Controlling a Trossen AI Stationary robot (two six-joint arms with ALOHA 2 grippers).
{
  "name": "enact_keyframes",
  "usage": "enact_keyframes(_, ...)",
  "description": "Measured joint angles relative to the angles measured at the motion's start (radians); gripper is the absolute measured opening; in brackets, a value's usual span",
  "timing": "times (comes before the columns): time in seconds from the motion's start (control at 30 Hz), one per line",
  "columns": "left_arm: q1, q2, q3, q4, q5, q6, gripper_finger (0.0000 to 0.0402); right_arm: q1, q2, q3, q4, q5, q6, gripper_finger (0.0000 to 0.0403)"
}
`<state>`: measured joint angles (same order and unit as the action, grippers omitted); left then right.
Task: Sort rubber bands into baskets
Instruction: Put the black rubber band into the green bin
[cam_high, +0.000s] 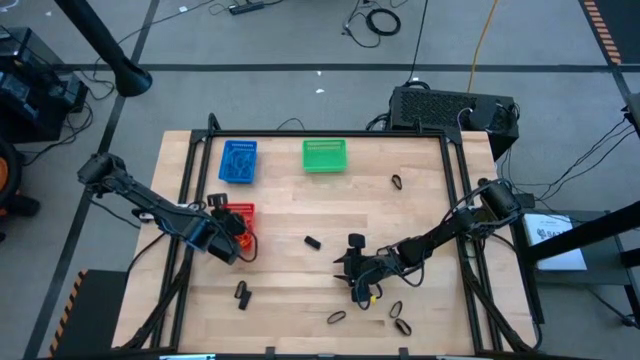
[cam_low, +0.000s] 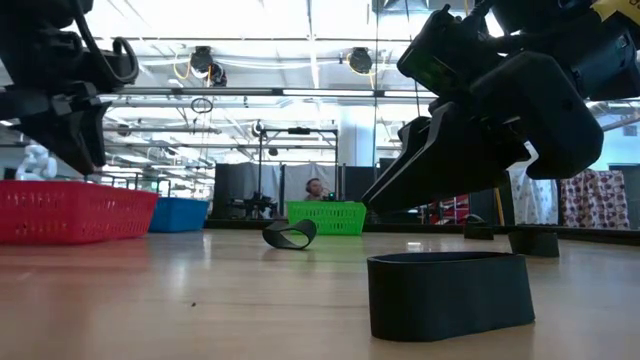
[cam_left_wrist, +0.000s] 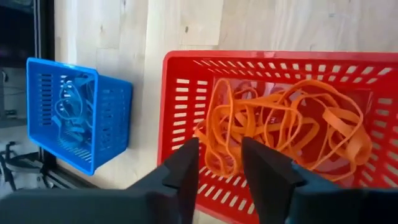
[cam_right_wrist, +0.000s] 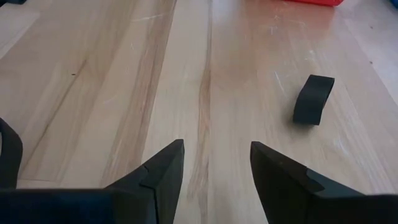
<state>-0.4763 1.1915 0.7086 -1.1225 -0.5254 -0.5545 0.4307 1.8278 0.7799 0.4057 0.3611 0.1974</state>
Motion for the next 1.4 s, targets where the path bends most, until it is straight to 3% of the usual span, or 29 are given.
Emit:
enact_keyframes(0.13, 0.001, 0.0, 0.0, 0.0, 0.009, -0.03, 0.0157, 0.0, 0.0, 0.0, 0.0, 0.0, 0.0, 0.0178)
enact_keyframes(0.27, 0.006, 0.0, 0.0, 0.046, 0.097, -0.118, 0.0166, 0.0, 0.0, 0.0, 0.031, 0.0, 0.002, 0.0178)
enact_keyframes(0.5, -0.007, 0.0, 0.0, 0.529, 0.347, -0.028, 0.0166, 0.0, 0.0, 0.0, 0.284, 0.0, 0.0, 0.0178)
enact_keyframes(0.63, -0.082, 0.0, 0.002, 0.858, 0.348, 0.101, 0.0166, 0.0, 0.0, 0.0, 0.379, -0.002, 0.002, 0.0178)
enact_keyframes(0.77, -0.206, 0.025, 0.002, 0.981, 0.191, 0.245, 0.0166, 0.001, 0.0, 0.026, 0.346, -0.142, 0.045, 0.0178)
enact_keyframes(0.9, -0.306, 0.095, 0.002, 1.053, -0.024, 0.365, 0.0166, 0.014, 0.0, 0.129, 0.115, -0.266, 0.097, 0.0178)
enact_keyframes(1.03, -0.35, 0.177, 0.002, 1.186, -0.178, 0.526, 0.0166, 0.036, 0.001, 0.304, -0.4, -0.264, 0.213, 0.0178)
enact_keyframes(1.13, -0.356, 0.226, 0.002, 1.237, -0.188, 0.61, 0.0166, 0.044, 0.001, 0.431, -0.757, -0.263, 0.384, 0.0178)
enact_keyframes(1.2, -0.353, 0.252, -0.001, 1.289, -0.19, 0.656, 0.0166, 0.055, 0.001, 0.488, -0.894, -0.263, 0.491, 0.0178)
enact_keyframes(1.27, -0.341, 0.276, -0.025, 1.392, -0.171, 0.73, 0.0166, 0.076, 0.001, 0.526, -0.975, -0.259, 0.576, 0.0178)
enact_keyframes(1.4, -0.262, 0.319, -0.166, 1.741, 0.016, 0.851, 0.0166, 0.139, 0.0, 0.541, -1.024, -0.329, 0.764, 0.0178)
